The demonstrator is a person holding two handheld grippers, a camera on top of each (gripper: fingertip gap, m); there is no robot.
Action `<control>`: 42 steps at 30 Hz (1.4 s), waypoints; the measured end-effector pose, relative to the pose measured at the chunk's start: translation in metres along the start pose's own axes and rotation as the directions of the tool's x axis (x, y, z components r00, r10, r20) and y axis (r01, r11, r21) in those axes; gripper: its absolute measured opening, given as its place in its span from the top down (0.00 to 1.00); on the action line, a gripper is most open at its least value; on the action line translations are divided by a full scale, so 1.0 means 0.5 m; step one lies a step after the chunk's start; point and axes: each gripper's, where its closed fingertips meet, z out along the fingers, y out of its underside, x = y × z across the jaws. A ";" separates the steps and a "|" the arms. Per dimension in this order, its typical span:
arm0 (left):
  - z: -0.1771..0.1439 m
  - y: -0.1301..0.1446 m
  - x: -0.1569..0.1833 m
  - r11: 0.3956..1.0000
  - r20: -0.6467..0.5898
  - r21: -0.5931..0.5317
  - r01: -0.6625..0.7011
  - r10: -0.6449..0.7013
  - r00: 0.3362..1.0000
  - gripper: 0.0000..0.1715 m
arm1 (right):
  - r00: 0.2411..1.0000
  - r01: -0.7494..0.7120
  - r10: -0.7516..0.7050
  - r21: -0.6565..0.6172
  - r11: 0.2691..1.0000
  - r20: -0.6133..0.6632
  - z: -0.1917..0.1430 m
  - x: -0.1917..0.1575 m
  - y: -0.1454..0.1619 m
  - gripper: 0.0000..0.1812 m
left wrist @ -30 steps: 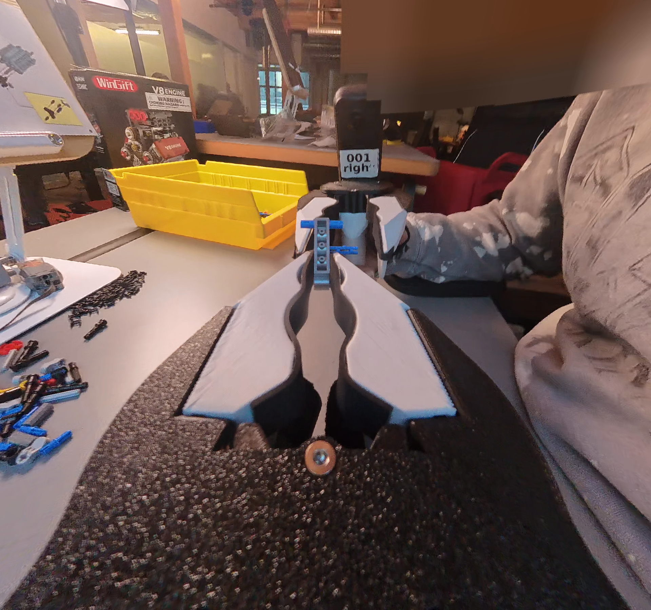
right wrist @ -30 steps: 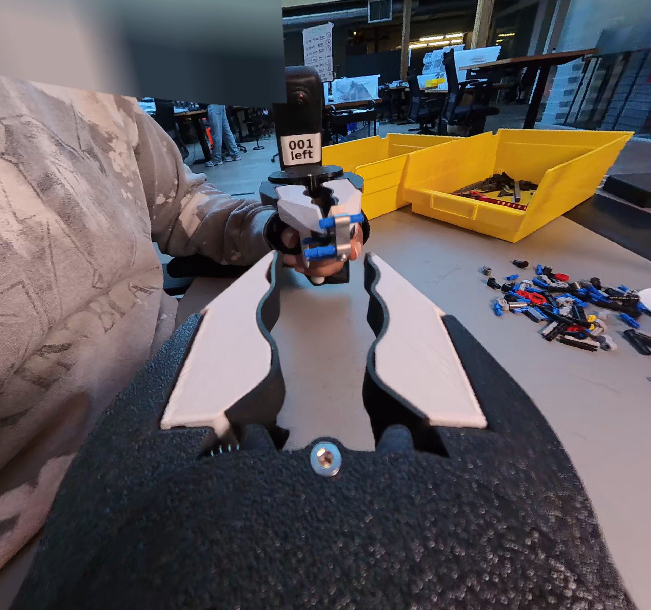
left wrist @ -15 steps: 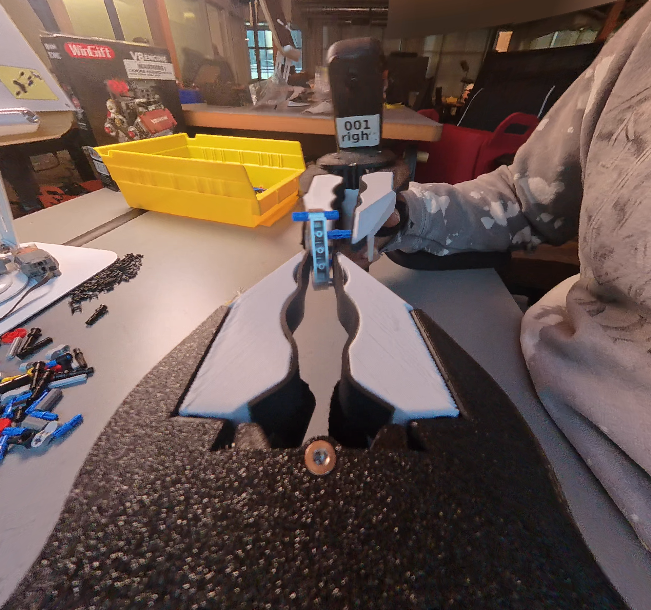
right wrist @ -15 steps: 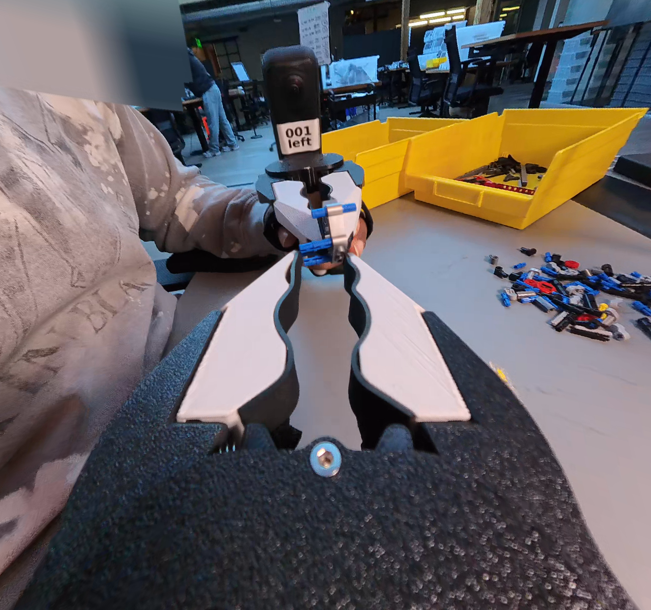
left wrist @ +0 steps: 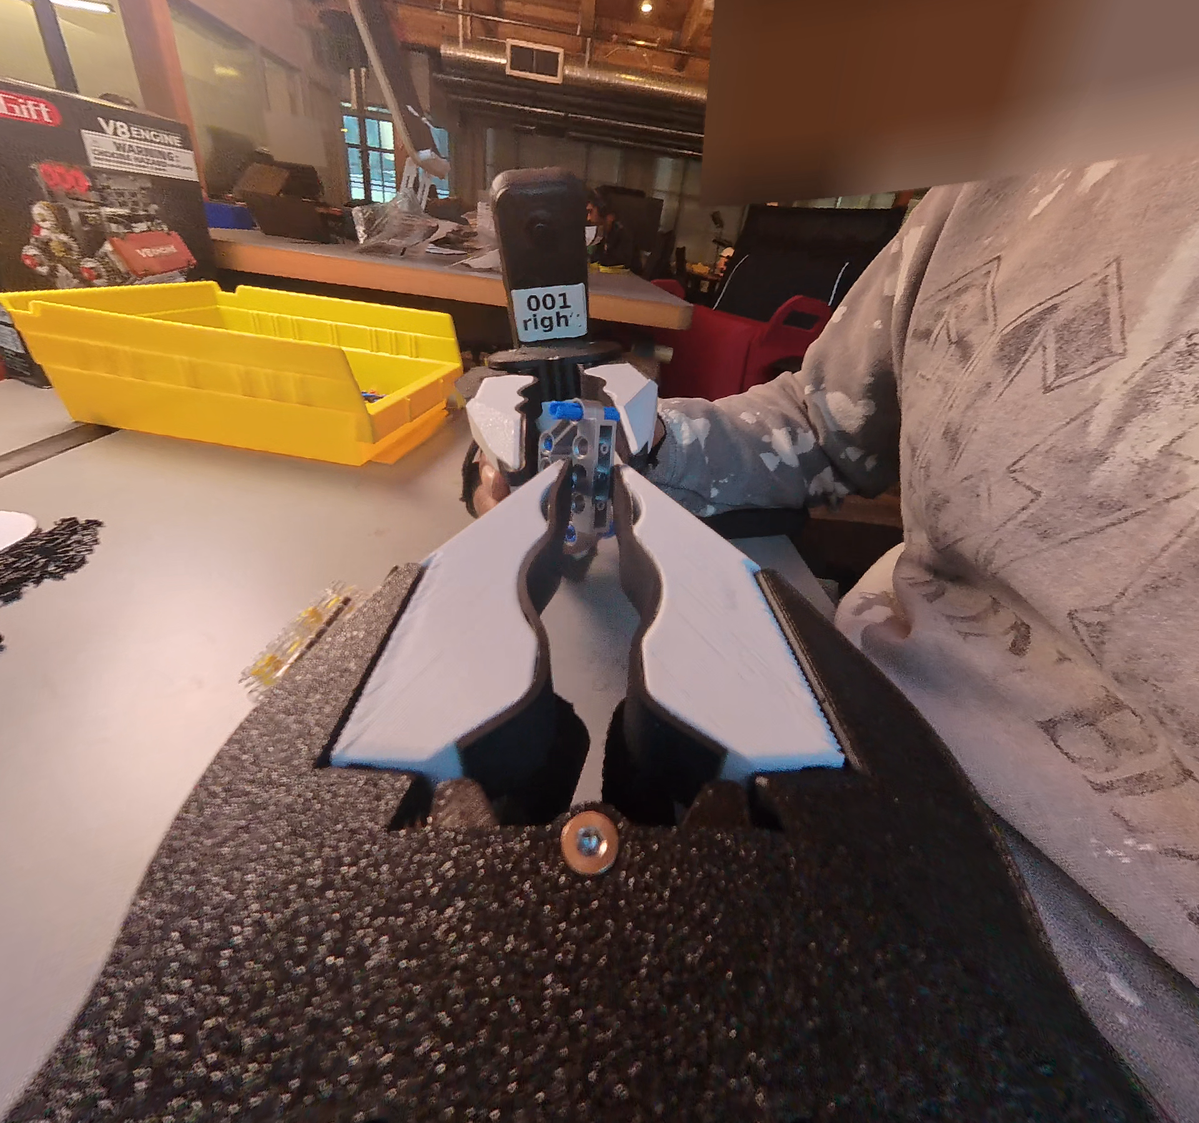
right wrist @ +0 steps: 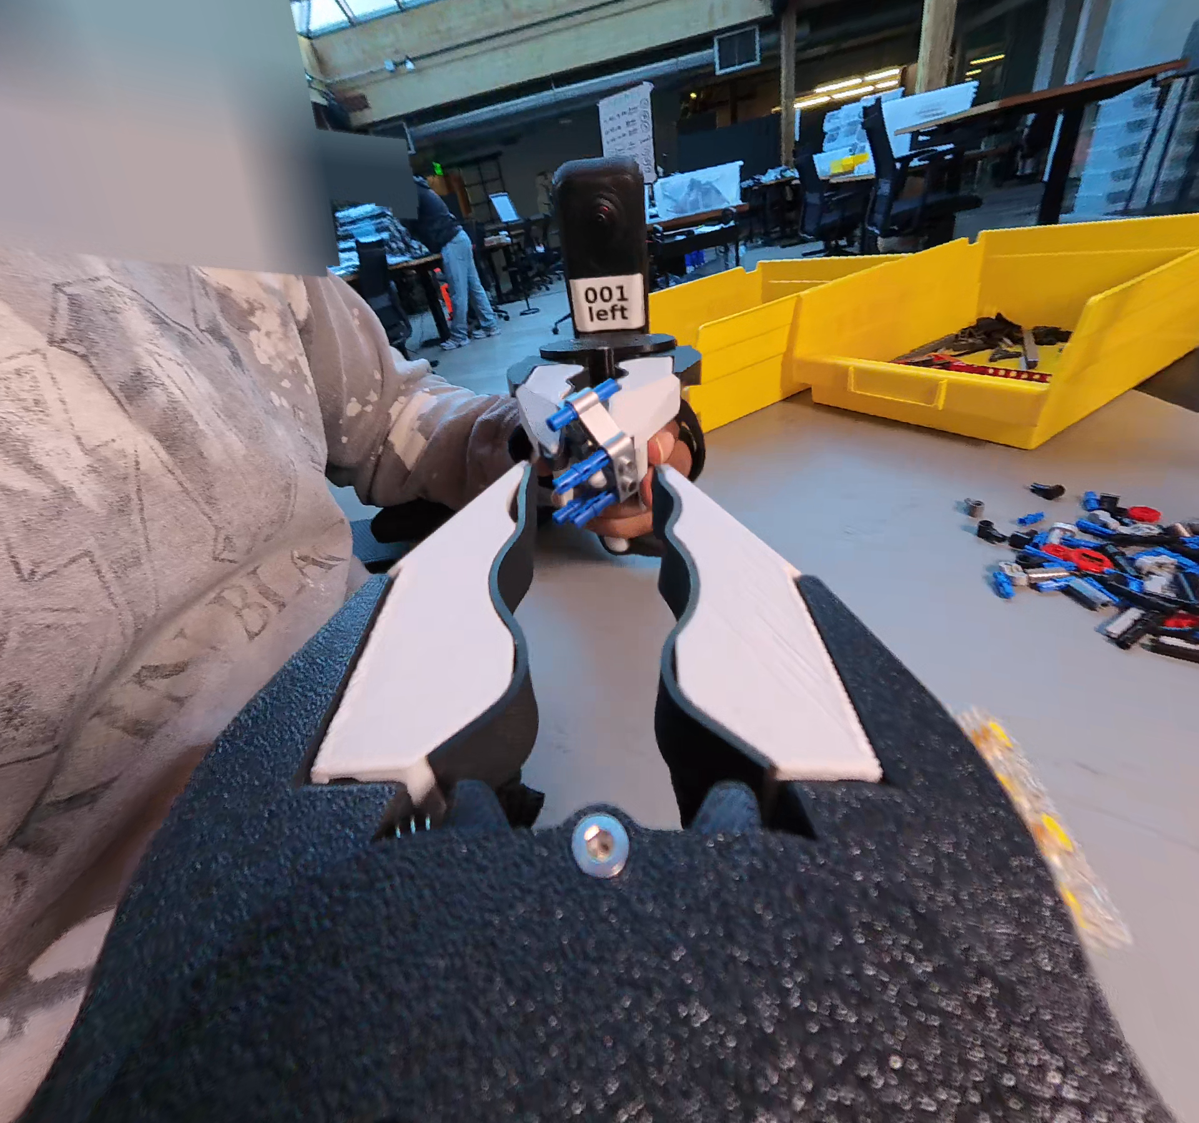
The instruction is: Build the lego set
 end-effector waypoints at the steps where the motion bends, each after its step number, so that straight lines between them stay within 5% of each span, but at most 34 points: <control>1: 0.003 -0.001 0.007 1.000 -0.021 0.009 0.013 -0.013 1.000 0.94 | 1.000 -0.002 0.002 0.003 1.000 0.021 0.002 -0.007 0.000 0.84; 8: 0.006 0.002 0.000 0.995 -0.034 0.011 0.102 -0.101 0.994 0.94 | 0.998 -0.045 0.043 0.029 0.999 0.042 0.001 -0.009 -0.009 0.87; 11: 0.001 0.030 -0.030 0.995 0.088 -0.101 0.020 -0.011 0.996 0.94 | 0.998 -0.035 0.034 -0.010 0.999 -0.043 -0.003 0.020 0.001 0.87; 17: -0.002 0.068 -0.057 0.956 0.207 -0.279 -0.092 0.153 0.966 0.95 | 0.960 0.171 -0.209 -0.200 0.965 -0.189 0.011 0.043 0.037 0.87; 19: -0.002 0.067 -0.057 0.961 0.202 -0.262 -0.084 0.140 0.969 0.96 | 0.941 0.217 -0.264 -0.220 0.951 -0.212 0.015 0.044 0.036 0.87; 23: -0.003 0.037 -0.042 0.982 0.148 -0.167 -0.087 0.112 0.983 0.96 | 0.981 0.123 -0.138 -0.112 0.986 -0.136 0.015 0.020 0.015 0.83; 42: 0.006 0.015 -0.017 0.971 0.138 -0.123 -0.204 0.220 0.966 0.96 | 0.973 0.194 -0.204 -0.094 0.976 -0.107 0.013 -0.003 -0.005 0.91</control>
